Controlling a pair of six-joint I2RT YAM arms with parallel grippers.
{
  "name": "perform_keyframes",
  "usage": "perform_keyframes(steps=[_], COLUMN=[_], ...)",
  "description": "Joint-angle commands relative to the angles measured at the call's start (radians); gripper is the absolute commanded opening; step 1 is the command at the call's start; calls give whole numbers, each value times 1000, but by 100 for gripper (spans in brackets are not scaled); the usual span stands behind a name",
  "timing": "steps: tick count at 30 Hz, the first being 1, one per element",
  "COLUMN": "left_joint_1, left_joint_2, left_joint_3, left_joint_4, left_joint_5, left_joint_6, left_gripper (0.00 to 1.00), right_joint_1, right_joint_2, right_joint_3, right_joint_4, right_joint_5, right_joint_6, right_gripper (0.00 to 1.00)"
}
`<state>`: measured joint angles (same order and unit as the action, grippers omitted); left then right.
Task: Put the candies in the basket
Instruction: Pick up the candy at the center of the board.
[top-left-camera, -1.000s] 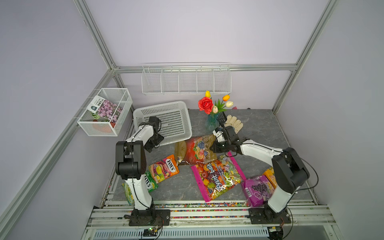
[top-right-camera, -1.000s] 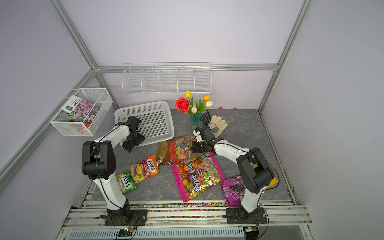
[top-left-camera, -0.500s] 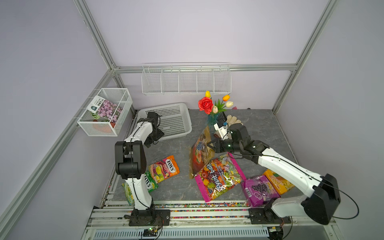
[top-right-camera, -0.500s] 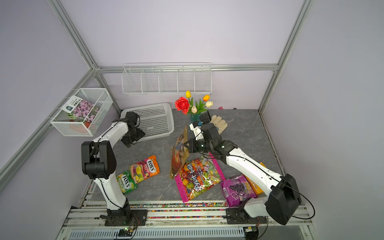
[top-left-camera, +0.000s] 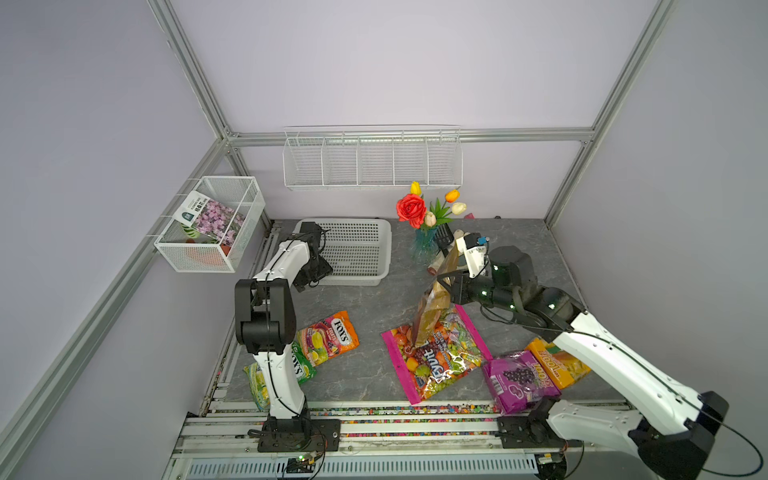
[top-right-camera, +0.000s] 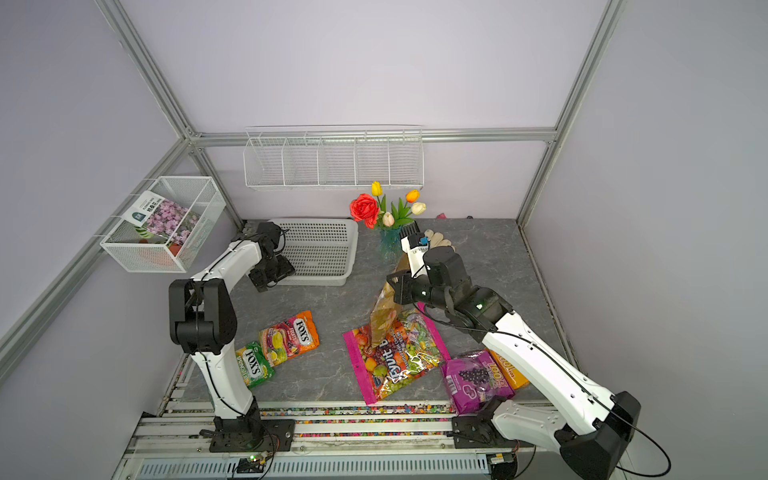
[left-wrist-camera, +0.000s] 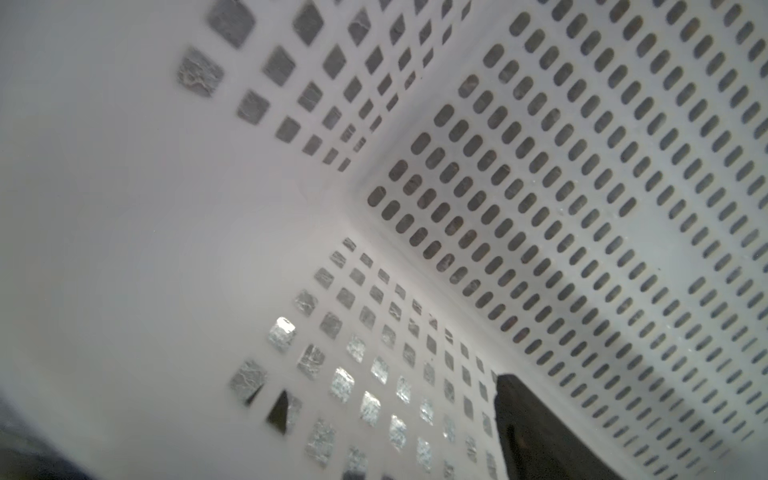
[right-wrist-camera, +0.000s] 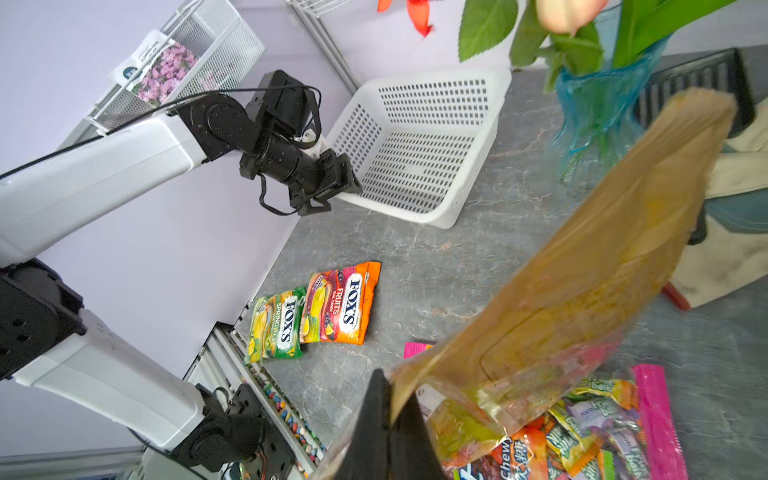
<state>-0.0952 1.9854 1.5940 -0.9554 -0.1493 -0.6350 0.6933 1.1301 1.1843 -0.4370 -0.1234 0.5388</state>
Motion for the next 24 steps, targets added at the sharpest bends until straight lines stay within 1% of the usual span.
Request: perform_keyframes(steps=[1, 3, 7, 12, 16, 20, 24], left_joint_1=[-44, -64, -87, -96, -103, -105, -121], left_joint_2=[23, 16, 1, -63, -127, -185, -246], left_joint_3=[34, 29, 9, -83, -151, -197, -261], left_joint_4=[-57, -61, -72, -74, -65, -64, -56], left_joint_5=[0, -7, 31, 109, 117, 120, 148], left_joint_6=[77, 87, 112, 109, 85, 35, -10], left_gripper=[73, 71, 70, 70, 71, 71, 70], right_joint_1=[5, 5, 5, 5, 6, 6, 7], right_joint_2=[-57, -62, -64, -86, -102, -103, -88], right_joint_3=[34, 58, 115, 155, 159, 162, 179], right_joint_4=[107, 88, 51, 27, 43, 56, 64], right_joint_5=[71, 65, 50, 36, 31, 35, 13], right_joint_6=[-50, -55, -54, -50, -45, -47, -41], right_gripper=[0, 0, 0, 0, 0, 0, 0])
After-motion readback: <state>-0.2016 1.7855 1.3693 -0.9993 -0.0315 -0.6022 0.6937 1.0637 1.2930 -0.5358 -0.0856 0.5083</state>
